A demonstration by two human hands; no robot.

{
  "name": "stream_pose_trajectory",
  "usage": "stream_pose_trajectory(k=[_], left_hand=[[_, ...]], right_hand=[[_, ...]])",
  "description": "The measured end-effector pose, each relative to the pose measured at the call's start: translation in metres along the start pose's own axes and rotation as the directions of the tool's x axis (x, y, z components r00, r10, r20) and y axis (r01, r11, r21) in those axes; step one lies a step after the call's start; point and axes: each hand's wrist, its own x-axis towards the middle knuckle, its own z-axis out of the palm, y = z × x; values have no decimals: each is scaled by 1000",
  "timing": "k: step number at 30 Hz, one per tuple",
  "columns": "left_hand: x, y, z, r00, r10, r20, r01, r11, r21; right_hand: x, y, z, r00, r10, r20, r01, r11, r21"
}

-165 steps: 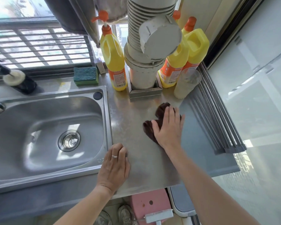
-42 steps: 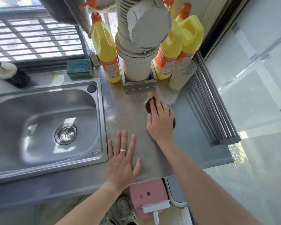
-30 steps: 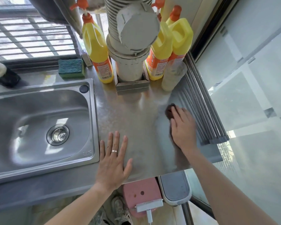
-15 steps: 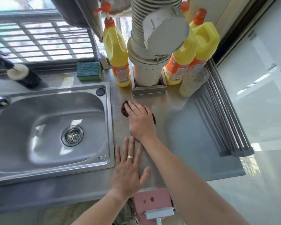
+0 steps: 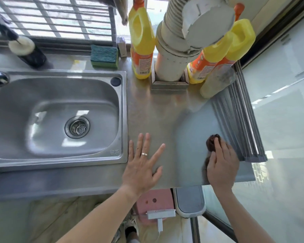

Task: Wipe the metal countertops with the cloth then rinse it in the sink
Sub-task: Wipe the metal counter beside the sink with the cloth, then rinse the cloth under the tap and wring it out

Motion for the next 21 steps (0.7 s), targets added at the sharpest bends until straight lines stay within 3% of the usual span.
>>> stream_pose_trajectory(k=[2, 8, 13, 17, 19, 21], left_hand=[[-1, 0, -1, 1000, 6, 9, -6, 1000, -4], [-8, -6, -3, 998, 61, 5, -61, 997, -43], [-76, -33, -8, 975, 222, 11, -221, 975, -6], [-135, -82, -22, 928, 369, 50, -368, 930, -26], [-151, -113, -40, 938, 346, -1, -345, 936, -66], [-160, -146, -60, 961, 267, -73, -273, 957, -99]], right_hand=[[-9, -28, 6, 1000, 26, 14, -26, 1000, -11], [-28, -88, 15, 987, -119, 112, 118, 993, 16], [-41, -138, 13, 980, -118, 159, 109, 992, 66], [-53, -191, 12, 986, -114, 122, 74, 954, 292], [-52, -234, -9, 973, -40, 226, -91, 837, 540], [-50, -281, -28, 902, 25, 431, -323, 701, 635]])
